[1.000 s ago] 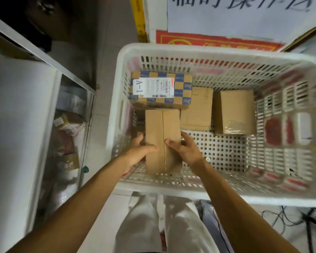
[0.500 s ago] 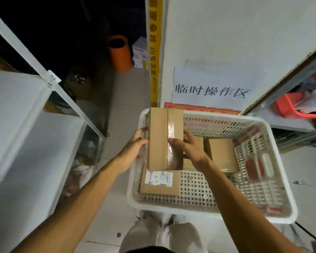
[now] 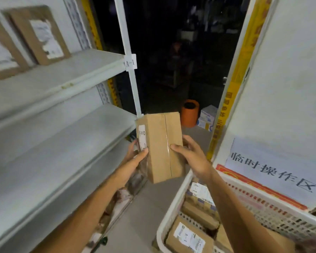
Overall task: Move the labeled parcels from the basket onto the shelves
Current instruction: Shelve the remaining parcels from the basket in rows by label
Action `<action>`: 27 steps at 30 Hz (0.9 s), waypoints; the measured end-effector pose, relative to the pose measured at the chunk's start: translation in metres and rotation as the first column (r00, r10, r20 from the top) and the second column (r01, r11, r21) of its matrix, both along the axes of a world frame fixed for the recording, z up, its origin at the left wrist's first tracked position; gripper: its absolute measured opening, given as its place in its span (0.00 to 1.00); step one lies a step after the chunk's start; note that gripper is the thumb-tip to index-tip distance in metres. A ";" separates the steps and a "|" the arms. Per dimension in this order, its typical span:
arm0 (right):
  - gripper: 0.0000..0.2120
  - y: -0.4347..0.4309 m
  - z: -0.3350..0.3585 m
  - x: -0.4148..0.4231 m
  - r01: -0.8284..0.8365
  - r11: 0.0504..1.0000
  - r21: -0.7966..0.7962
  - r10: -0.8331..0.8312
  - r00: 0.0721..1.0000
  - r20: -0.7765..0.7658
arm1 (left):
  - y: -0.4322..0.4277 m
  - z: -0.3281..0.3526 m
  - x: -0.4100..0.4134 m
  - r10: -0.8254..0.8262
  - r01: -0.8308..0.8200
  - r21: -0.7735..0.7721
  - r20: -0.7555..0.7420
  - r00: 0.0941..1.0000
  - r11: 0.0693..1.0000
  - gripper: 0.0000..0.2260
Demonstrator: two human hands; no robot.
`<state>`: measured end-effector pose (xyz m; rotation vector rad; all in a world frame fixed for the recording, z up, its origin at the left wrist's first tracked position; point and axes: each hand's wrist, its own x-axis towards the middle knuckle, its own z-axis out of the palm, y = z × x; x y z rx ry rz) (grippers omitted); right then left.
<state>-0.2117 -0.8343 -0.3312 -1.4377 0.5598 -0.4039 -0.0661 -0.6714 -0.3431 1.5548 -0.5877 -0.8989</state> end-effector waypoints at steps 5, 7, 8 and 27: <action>0.15 0.031 0.034 0.035 -0.080 0.980 -0.180 0.095 0.992 0.077 | 0.050 0.042 0.004 0.187 -0.181 -0.094 0.061 0.980 0.979 0.40; 0.14 0.045 0.047 0.052 -0.111 0.965 -0.236 0.139 0.985 0.106 | 0.072 0.051 0.005 0.307 -0.296 -0.094 0.133 0.942 0.950 0.36; 0.15 0.052 0.054 0.062 -0.113 0.953 -0.282 0.153 0.980 0.125 | 0.085 0.056 0.007 0.362 -0.350 -0.094 0.193 0.912 0.932 0.35; 0.38 0.283 0.182 0.194 -0.457 0.782 -0.423 0.597 0.744 0.299 | 0.342 0.169 0.068 0.727 -0.592 -0.426 0.457 0.512 0.684 0.27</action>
